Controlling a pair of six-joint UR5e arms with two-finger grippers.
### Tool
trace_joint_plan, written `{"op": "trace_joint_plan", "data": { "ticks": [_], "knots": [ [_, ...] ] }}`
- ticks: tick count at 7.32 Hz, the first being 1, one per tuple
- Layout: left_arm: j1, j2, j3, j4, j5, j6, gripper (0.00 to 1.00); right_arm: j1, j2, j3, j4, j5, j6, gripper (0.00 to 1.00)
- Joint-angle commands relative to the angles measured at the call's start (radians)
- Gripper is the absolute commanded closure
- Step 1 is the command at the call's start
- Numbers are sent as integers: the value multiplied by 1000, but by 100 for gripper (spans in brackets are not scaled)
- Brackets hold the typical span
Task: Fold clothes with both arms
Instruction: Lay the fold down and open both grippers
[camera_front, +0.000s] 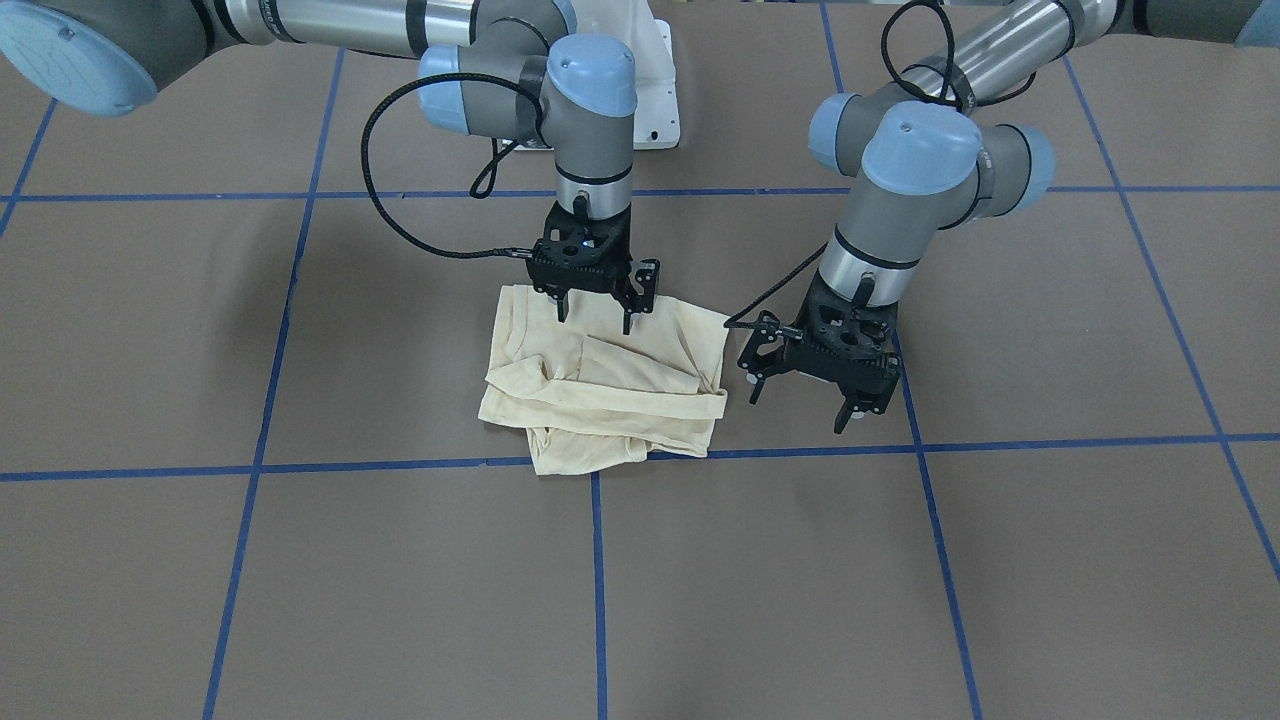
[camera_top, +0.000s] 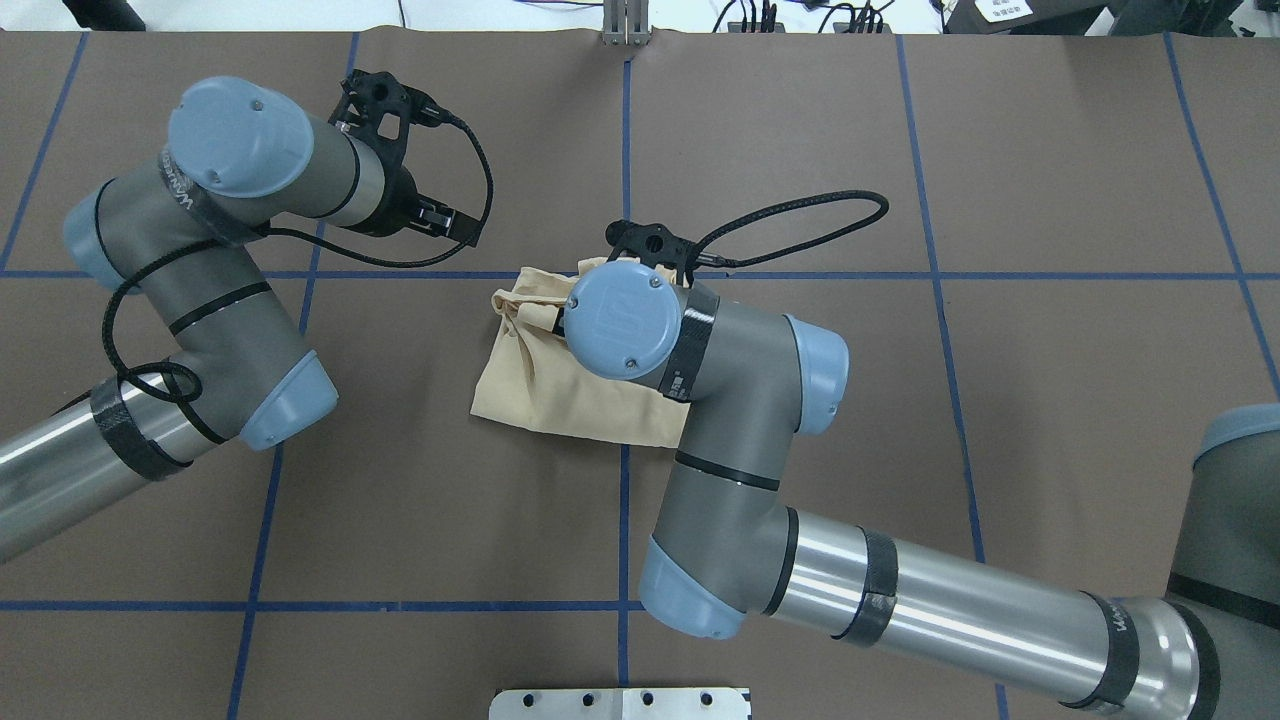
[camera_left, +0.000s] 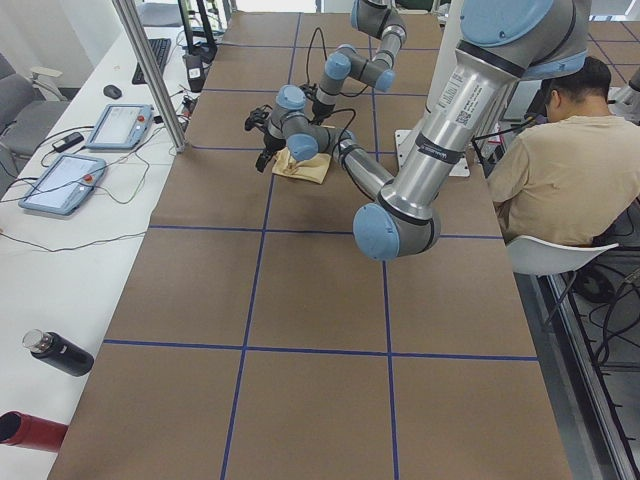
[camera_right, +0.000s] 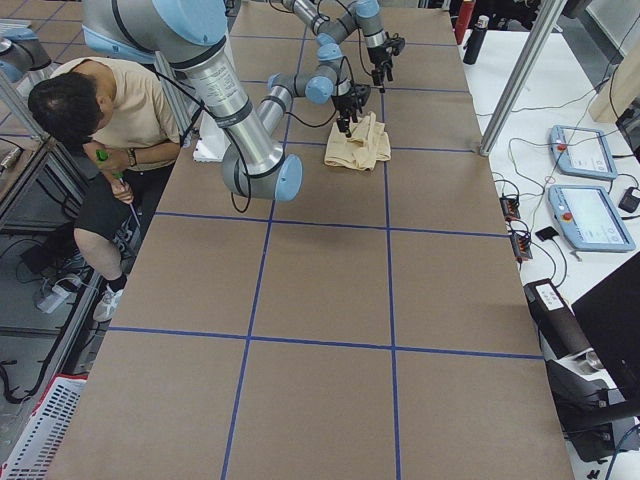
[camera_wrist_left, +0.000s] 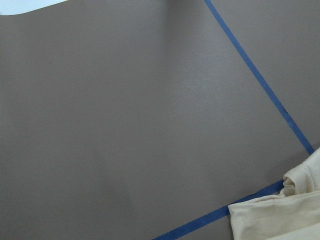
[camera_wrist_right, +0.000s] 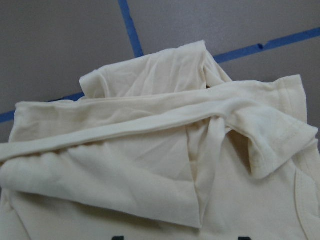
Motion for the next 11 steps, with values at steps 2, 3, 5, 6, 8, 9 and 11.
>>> {"op": "trace_joint_plan", "data": {
  "ticks": [2, 3, 5, 6, 8, 9, 11],
  "knots": [
    [-1, 3, -3, 0, 1, -6, 0, -3, 57, -106, -13, 5, -50, 43],
    [-1, 12, -3, -14, 1, -7, 0, 25, 57, -111, -14, 5, -82, 50],
    [0, 32, -1, -49, 1, -9, 0, 68, 57, -151, -7, 7, -148, 56],
    [0, 32, -1, -49, 1, -11, 0, 89, 57, -168, -5, 5, -172, 58],
    [-1, 32, -1, -49, 1, -11, 0, 170, 60, -227, 60, 0, -200, 68],
    [-1, 32, -3, -49, 1, -12, 0, 215, 77, -329, 222, -10, -194, 73],
    [-1, 33, -17, -48, 1, -12, 0, 266, 144, -393, 233, 5, -192, 48]
  ]
}}
